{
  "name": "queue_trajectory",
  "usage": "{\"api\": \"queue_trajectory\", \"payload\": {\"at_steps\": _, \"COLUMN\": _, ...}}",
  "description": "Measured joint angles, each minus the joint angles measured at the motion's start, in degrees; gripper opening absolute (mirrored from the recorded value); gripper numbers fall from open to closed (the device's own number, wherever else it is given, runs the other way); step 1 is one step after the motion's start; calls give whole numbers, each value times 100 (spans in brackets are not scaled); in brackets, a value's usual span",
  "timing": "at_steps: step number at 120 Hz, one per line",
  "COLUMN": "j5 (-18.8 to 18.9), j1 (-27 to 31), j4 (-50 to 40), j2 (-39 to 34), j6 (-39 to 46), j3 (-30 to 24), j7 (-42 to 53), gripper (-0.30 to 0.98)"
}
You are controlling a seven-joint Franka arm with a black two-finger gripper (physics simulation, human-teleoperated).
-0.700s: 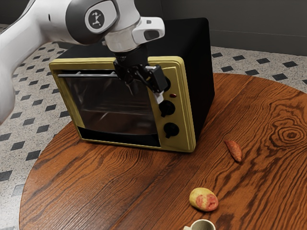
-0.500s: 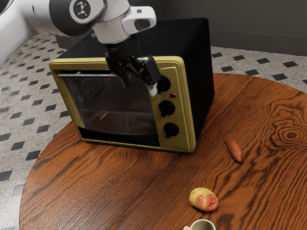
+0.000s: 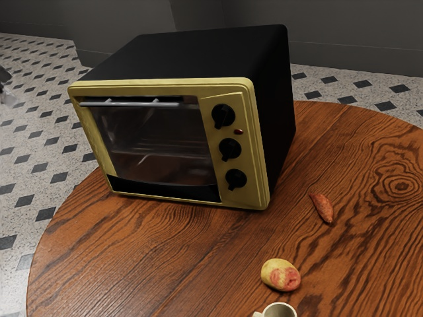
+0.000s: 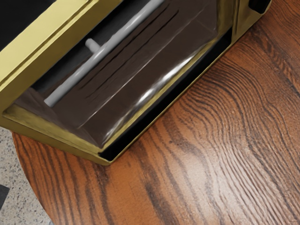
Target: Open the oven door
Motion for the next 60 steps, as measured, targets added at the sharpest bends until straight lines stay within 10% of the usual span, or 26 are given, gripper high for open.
{"api": "queue_trajectory", "payload": {"at_steps": 60, "j5": -421, "j1": -54, "j4": 28, "j2": 366, "j6": 1066, "j3": 79, "j7": 3426, "gripper": 69}}
